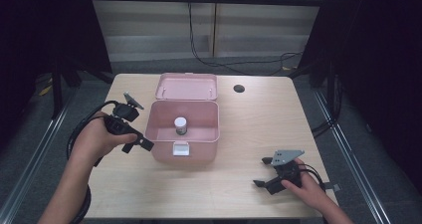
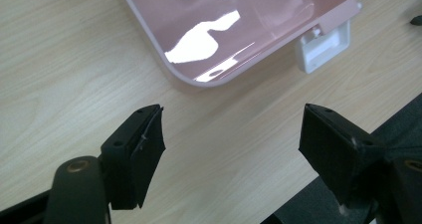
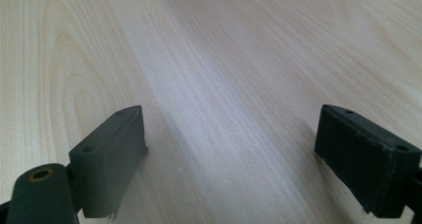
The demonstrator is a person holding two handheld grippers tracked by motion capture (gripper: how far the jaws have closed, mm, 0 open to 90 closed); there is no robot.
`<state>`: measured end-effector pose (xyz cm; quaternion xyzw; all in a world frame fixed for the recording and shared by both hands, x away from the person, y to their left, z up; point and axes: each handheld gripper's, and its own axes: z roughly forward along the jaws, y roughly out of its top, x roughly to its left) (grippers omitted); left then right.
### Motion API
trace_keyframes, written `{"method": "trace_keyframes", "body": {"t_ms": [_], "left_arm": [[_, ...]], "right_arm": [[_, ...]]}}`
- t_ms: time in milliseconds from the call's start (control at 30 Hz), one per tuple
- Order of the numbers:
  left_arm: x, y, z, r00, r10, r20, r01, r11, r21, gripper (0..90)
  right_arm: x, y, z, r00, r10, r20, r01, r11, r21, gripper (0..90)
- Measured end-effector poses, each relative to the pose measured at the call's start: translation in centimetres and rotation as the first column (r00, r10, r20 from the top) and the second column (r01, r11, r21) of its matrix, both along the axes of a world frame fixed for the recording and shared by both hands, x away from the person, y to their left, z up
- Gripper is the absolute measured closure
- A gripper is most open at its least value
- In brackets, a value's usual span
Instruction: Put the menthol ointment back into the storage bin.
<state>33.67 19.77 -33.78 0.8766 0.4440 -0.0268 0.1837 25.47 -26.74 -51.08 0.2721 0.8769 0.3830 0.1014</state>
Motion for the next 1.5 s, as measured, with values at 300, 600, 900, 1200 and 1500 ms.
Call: {"method": "trace_keyframes", "body": {"t_ms": [300,600,900,1200,1500], "left_arm": [[-0.5,0.6,-1.5,1.0,0.004,-0.002,-0.004,1.0,-0.006,25.2],[-1.0,1.3,-3.3,0.9999,0.014,0.003,-0.014,0.9994,-0.03,25.2],[-1.5,2.0,-5.1,0.9999,0.013,0.002,-0.013,0.999,-0.042,24.9],[-1.9,2.3,-7.3,0.9999,0.016,-0.003,-0.017,0.9984,-0.055,24.7],[-2.2,2.6,-9.6,0.9996,0.025,0.015,-0.024,0.9976,-0.065,24.7]], "right_arm": [[0.0,0.0,0.0,1.0,-0.001,-0.007,0.001,1.0,0.0,12.2],[0.0,0.0,0.0,1.0,0.001,-0.006,-0.001,1.0,-0.002,12.2],[0.0,0.0,0.0,1.0,0.001,-0.006,-0.001,1.0,-0.001,12.2],[0.0,0.0,0.0,1.0,0.001,-0.006,-0.001,1.0,-0.001,12.2],[0.0,0.0,0.0,1.0,0.0,-0.006,0.0,1.0,-0.001,12.2]]}}
